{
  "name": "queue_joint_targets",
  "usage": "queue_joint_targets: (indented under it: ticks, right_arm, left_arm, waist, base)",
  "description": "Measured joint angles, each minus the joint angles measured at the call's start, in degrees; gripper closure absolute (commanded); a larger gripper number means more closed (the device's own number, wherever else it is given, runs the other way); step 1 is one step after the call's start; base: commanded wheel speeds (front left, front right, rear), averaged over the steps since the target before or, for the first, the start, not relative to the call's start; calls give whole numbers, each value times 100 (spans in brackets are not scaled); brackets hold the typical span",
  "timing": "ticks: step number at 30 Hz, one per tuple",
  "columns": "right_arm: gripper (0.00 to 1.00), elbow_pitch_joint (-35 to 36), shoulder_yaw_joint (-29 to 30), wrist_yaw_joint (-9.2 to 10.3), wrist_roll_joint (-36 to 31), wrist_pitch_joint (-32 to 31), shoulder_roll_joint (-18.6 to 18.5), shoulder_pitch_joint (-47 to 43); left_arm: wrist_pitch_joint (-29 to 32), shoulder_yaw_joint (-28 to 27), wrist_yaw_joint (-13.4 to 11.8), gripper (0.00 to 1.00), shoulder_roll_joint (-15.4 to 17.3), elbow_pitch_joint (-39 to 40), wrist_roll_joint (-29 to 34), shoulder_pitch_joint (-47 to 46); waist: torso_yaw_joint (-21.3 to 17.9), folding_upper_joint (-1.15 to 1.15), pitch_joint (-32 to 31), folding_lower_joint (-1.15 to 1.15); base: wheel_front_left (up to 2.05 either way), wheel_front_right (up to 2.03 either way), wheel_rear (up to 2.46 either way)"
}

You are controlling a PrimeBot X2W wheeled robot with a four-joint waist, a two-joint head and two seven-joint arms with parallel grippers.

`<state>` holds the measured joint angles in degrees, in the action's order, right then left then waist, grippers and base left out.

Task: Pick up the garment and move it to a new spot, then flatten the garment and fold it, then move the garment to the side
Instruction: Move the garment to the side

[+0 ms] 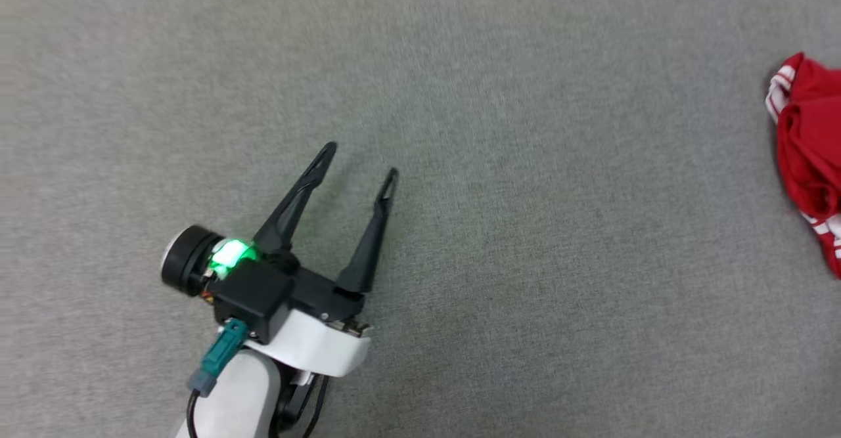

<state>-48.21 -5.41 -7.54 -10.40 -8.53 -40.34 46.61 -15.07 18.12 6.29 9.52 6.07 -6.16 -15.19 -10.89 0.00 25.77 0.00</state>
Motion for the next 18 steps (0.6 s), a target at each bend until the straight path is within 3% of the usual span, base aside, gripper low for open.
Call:
queue_joint_targets:
  ticks: [5,9,18]
  right_arm:
    - [0,502,96,0,328,265,260,-191]
    - [0,973,277,0,1007,503,653,-521]
    - [0,2628,597,1,1873,1122,1503,-1731]
  left_arm:
    - [0,-374,-53,0,-102,-204,-114,315]
    - [0,-644,-76,0,-201,-399,-181,603]
    - [0,-1043,-36,0,-308,-740,-222,989]
  waist:
    - [112,0,-554,0]
    - [238,0,-1019,0]
    - [596,0,-1785,-2]
  base:
    - [0,0,0]
    - [0,0,0]
    - [0,0,0]
